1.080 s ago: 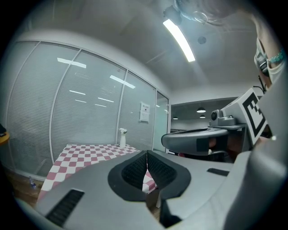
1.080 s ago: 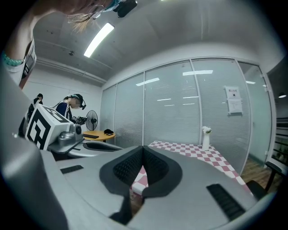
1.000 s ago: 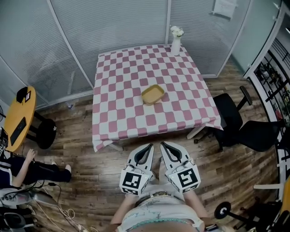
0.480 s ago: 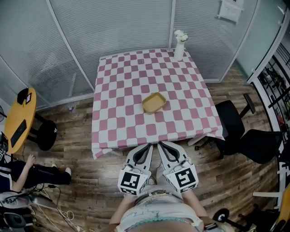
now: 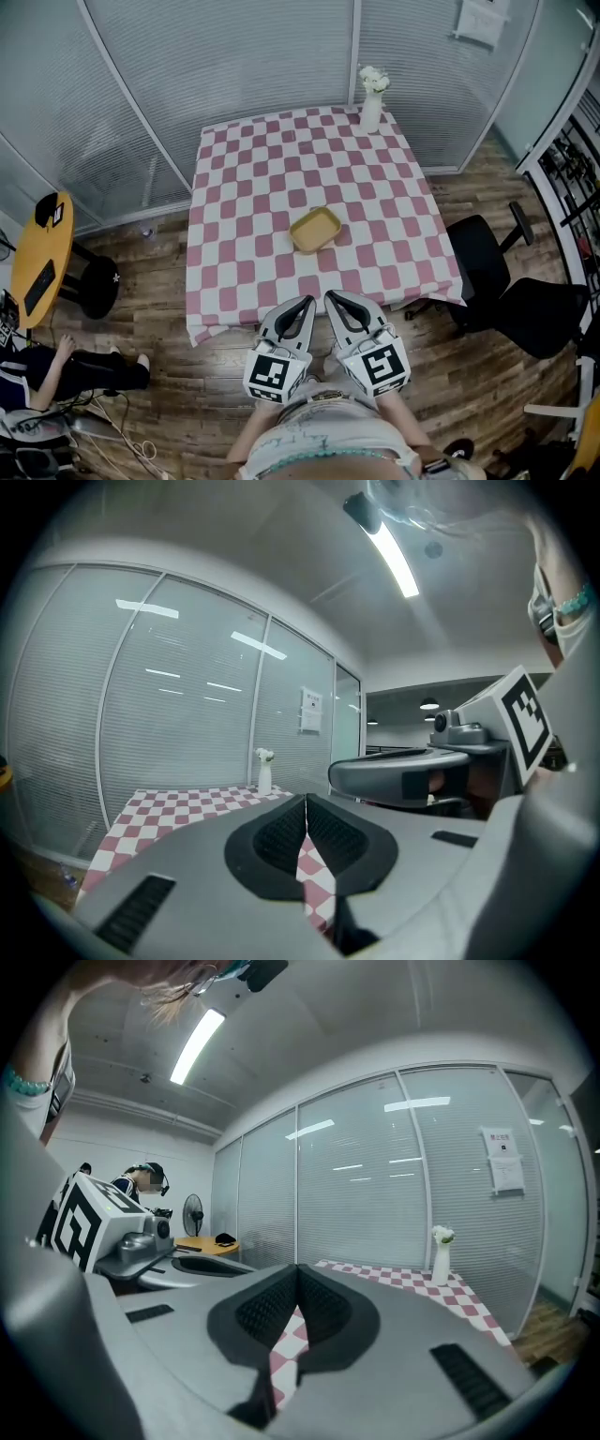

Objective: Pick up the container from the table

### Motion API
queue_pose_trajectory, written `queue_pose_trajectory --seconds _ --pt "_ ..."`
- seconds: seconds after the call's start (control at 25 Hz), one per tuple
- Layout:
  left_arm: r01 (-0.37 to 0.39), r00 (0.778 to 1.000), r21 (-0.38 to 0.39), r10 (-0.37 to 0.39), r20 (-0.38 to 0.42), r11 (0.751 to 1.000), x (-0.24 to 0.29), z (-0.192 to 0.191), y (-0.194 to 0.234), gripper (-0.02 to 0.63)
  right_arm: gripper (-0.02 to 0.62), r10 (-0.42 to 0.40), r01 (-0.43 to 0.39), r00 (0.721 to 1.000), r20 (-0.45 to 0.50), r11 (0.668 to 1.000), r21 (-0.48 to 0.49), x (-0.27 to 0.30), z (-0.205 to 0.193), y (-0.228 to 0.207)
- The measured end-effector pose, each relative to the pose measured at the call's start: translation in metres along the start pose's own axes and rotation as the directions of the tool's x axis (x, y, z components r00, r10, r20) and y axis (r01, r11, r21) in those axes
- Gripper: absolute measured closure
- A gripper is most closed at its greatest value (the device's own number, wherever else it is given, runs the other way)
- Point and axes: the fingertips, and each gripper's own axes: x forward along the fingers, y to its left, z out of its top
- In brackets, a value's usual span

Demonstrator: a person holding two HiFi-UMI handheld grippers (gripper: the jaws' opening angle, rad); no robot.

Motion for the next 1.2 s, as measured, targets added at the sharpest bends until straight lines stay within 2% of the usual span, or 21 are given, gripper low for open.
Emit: queue_pose_trajectory --seconds 0.52,0.96,1.2 --pt "-0.077 0.997 0.009 0.077 -0.016 0.997 0.045 0.01 0.015 0.591 0.601 0.068 -0.068 0.998 0.007 0.998 -0.009 0.03 0.003 -0.048" --pt "-0.137 0.991 0.002 0.137 0.012 0.991 0.085 0.02 0.016 0.591 0.601 0.114 -0.113 0.993 0.019 0.993 -0.026 0.039 0.004 -0.09" --pt "-0.161 0.987 -0.016 0.16 -0.009 0.987 0.102 0.011 0.013 0.591 0.601 0.134 -0.134 0.991 0.015 0.991 -0.02 0.041 -0.007 -0.106"
